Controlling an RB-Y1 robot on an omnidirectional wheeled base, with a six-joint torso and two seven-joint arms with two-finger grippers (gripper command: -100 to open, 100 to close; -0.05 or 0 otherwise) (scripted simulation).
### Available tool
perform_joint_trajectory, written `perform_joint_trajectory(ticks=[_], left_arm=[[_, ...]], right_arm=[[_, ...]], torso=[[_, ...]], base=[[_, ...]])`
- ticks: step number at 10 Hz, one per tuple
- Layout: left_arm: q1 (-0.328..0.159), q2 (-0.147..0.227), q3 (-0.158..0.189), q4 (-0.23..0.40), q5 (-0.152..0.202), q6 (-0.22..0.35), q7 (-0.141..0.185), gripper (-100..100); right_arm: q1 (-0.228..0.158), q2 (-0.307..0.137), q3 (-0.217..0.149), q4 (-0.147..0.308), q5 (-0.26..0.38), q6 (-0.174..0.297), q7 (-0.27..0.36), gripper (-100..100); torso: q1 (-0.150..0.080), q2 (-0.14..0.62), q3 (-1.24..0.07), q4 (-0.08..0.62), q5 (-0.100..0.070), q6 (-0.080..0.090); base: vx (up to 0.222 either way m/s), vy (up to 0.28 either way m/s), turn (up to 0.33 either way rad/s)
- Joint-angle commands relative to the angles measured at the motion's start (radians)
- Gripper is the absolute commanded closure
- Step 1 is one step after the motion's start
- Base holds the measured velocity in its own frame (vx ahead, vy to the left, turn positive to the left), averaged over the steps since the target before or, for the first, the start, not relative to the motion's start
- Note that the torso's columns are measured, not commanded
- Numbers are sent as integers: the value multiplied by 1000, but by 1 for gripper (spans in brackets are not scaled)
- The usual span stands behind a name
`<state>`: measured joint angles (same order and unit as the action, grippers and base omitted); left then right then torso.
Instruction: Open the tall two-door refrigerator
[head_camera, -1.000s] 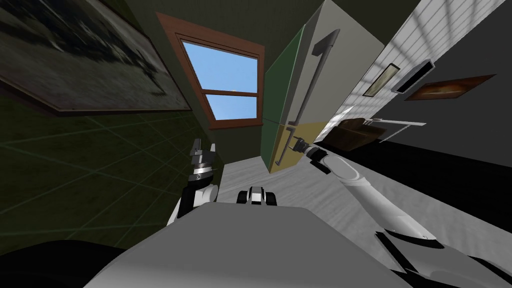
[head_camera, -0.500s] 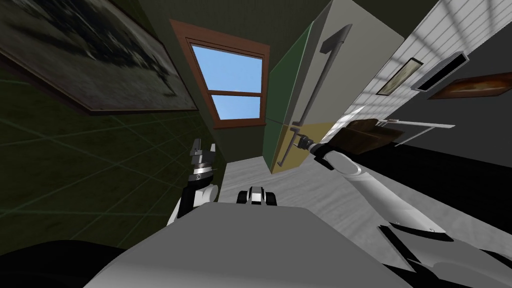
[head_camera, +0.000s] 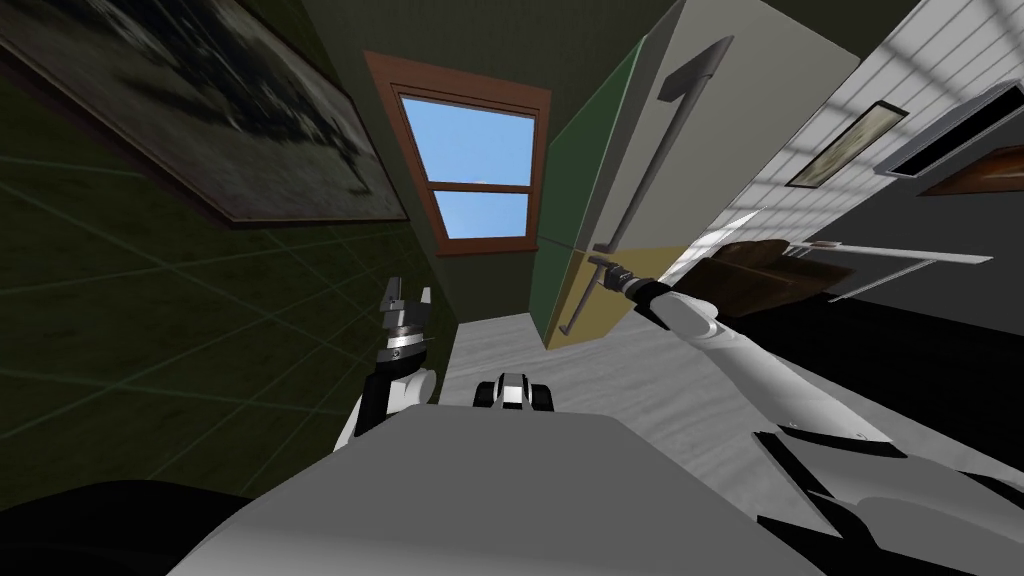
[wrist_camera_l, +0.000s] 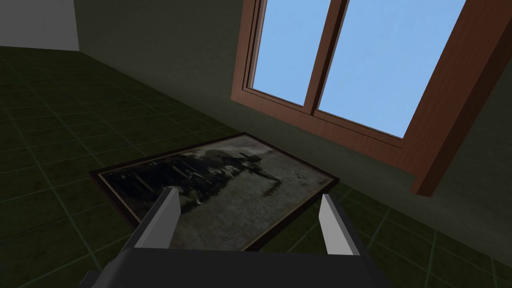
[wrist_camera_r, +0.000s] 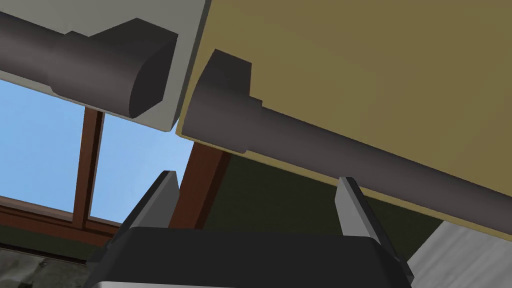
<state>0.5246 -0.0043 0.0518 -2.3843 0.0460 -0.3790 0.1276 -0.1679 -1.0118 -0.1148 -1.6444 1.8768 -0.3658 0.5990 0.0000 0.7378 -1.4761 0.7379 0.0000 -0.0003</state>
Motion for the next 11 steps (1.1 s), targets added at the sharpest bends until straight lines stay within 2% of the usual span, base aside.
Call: perform_joint_trajectory(ticks=[1, 2, 4, 5, 9, 10, 11], left_arm=[[0, 0, 0, 0, 0, 0, 0, 0], [0, 0, 0, 0, 0, 0, 0, 0], [0, 0, 0, 0, 0, 0, 0, 0], [0, 0, 0, 0, 0, 0, 0, 0], [0, 0, 0, 0, 0, 0, 0, 0], [0, 0, 0, 0, 0, 0, 0, 0], [0, 0, 0, 0, 0, 0, 0, 0]], right_arm=[[-20, -38, -10, 20, 51, 3, 18, -100], [-20, -38, -10, 20, 67, 3, 18, -100], [-54, -76, -10, 53, 141, 11, 41, -100], [-54, -76, -10, 53, 142, 11, 41, -100], [-102, -136, -10, 95, 251, 20, 76, -100], [-101, -113, -12, 84, 257, 9, 60, -100], [-101, -115, -14, 84, 261, 8, 60, -100]], torso=[[-1, -1, -1, 1, 1, -1], [-2, -3, -2, 1, 1, -1], [-1, -3, -2, 0, 0, -1], [-3, -7, -5, 1, 2, -2], [2, -4, -3, -1, 1, -2], [2, -1, -1, 0, 1, 0], [1, 0, 0, 0, 0, 0]], base=[[-22, 12, 33], [1, -1, -11], [-12, 9, 101], [-13, 7, 40], [4, -4, 82], [6, -2, 11], [0, 0, 0]])
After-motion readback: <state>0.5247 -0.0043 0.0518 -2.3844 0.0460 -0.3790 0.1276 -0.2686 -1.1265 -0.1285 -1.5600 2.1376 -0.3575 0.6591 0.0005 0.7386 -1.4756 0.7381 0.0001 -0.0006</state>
